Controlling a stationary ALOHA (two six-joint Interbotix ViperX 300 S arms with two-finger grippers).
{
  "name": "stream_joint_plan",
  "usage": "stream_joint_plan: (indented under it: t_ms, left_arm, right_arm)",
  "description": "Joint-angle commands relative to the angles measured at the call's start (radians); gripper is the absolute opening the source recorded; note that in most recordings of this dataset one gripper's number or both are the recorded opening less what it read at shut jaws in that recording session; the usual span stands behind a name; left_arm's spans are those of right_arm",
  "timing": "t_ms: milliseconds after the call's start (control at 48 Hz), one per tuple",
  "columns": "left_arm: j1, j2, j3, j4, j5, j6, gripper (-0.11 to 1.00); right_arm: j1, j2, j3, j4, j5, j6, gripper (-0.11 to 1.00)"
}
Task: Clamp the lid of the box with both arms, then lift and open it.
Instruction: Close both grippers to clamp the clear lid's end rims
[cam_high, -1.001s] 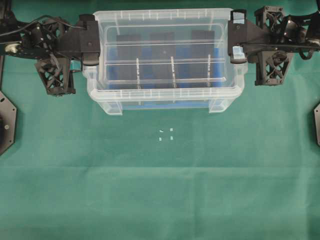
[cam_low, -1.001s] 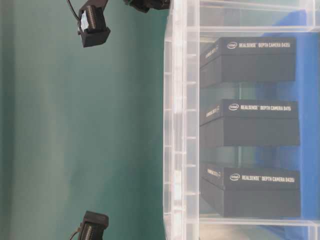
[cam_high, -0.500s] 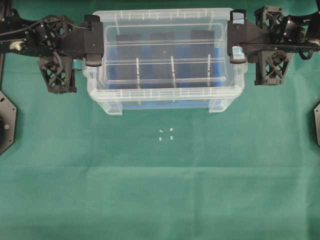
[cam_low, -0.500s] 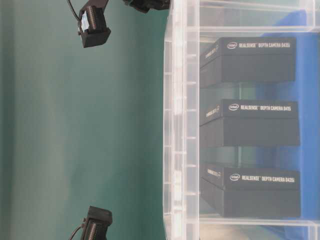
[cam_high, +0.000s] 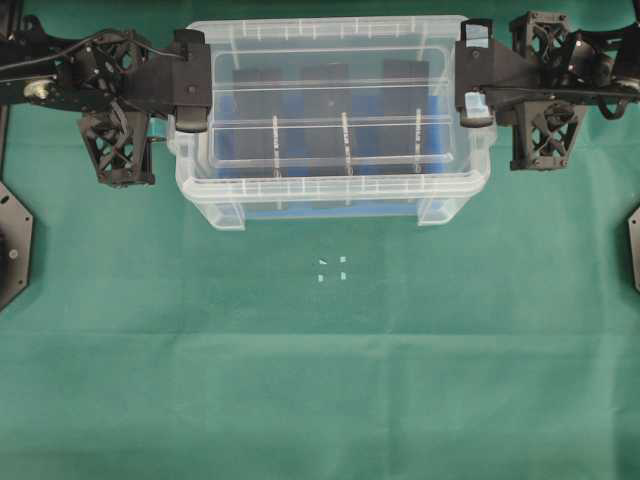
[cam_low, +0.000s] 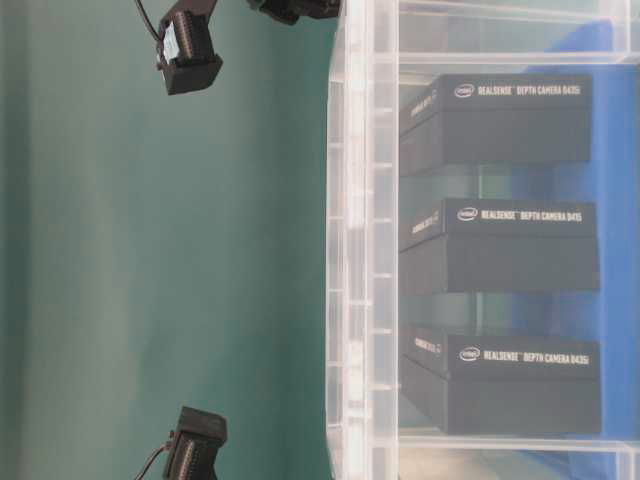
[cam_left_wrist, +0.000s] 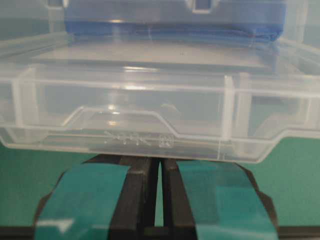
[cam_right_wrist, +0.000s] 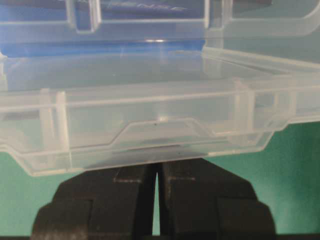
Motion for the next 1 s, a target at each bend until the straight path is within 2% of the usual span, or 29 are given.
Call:
stream_joint_plan:
  t_ms: [0, 980]
  left_arm:
    - [-0.005, 0.014, -0.048, -0.005, -0.029, -0.006, 0.00]
    - [-0.012, 0.003, -0.081, -0.005, -0.005, -0.006, 0.00]
  right_arm:
    - [0.020, -0.003, -0.032, 0.006, -0.040, 0.009, 0.00]
    - [0.035, -0.008, -0.086, 0.006, -0.020, 0.012, 0.00]
